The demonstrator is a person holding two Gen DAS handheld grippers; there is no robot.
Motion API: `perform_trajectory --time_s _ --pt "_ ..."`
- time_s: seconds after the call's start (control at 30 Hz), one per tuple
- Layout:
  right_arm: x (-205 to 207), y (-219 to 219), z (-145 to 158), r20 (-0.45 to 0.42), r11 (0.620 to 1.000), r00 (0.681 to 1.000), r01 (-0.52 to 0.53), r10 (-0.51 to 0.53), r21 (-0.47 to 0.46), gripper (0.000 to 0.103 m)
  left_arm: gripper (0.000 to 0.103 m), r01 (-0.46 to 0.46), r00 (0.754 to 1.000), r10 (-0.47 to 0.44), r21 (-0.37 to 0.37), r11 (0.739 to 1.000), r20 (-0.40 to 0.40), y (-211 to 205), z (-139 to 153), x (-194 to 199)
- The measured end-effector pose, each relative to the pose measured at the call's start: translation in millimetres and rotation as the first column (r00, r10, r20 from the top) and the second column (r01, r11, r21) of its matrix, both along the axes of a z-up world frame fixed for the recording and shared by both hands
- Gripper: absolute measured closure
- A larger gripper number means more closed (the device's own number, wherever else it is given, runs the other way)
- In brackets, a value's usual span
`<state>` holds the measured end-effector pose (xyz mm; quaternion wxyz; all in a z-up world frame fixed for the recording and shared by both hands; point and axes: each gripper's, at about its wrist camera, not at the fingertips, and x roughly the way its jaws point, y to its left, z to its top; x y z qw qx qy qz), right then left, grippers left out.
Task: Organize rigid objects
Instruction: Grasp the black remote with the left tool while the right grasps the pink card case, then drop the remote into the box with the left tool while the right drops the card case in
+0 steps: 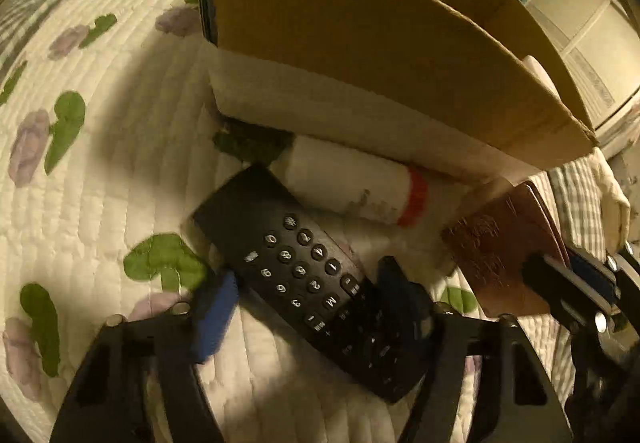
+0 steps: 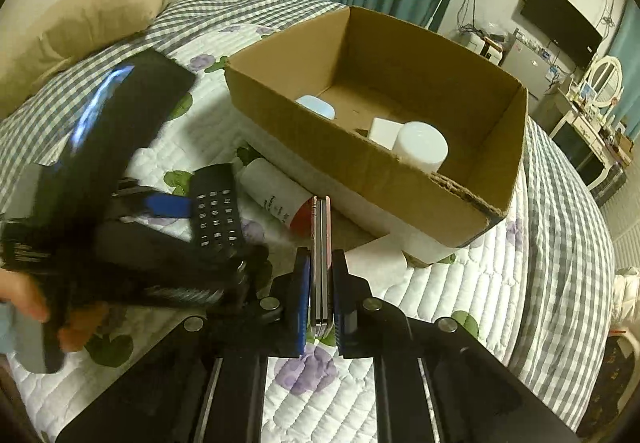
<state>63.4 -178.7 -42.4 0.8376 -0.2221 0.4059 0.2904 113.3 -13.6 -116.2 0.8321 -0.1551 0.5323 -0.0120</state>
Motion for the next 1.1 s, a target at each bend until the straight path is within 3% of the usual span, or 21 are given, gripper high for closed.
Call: perform_trajectory --time_s 0.13,0.2,0.3,0.47,0.67,0.93,1.1 --pt "0.0 -5.0 1.9 -0.007 1.000 1.000 0.001 -0.001 0.021 0.094 0.063 -0.021 1.000 0.021 -0.018 1.000 0.017 9.2 9.5 -9.8" --pt "0.2 -6.6 5.3 -0.015 0.999 1.000 0.003 -0.003 0.033 0.094 0.065 -0.012 0.999 0.013 -0.024 1.000 0.032 11.8 16.8 -17.9" --pt "-3.4 -9.4 14.8 0.002 0.999 1.000 0.001 -0.001 0.038 0.094 0.078 -0.004 0.998 0.004 -0.002 1.000 0.069 6.1 32.8 -30.7" --pt "-7.8 -16.6 40.3 0.034 0.998 0.999 0.028 -0.030 0.063 0.094 0.079 0.049 0.987 -0.058 0.063 0.997 0.151 -9.1 73.1 -49.8" --pt "-9.6 -23.4 81.9 0.081 0.994 0.995 0.055 -0.062 0.096 0.094 0.081 0.051 0.975 -0.073 0.106 0.993 0.210 -11.3 122.2 -54.0" --pt "28.4 -30.7 154.1 0.186 0.969 0.970 0.114 -0.156 0.218 0.094 0.081 0.036 0.945 -0.091 0.175 0.984 0.313 -12.9 185.1 4.9" --pt "72.2 -26.0 157.4 0.196 0.962 0.962 0.140 -0.188 0.233 0.094 0.081 0.030 0.949 -0.092 0.205 0.978 0.302 -15.3 192.1 56.1"
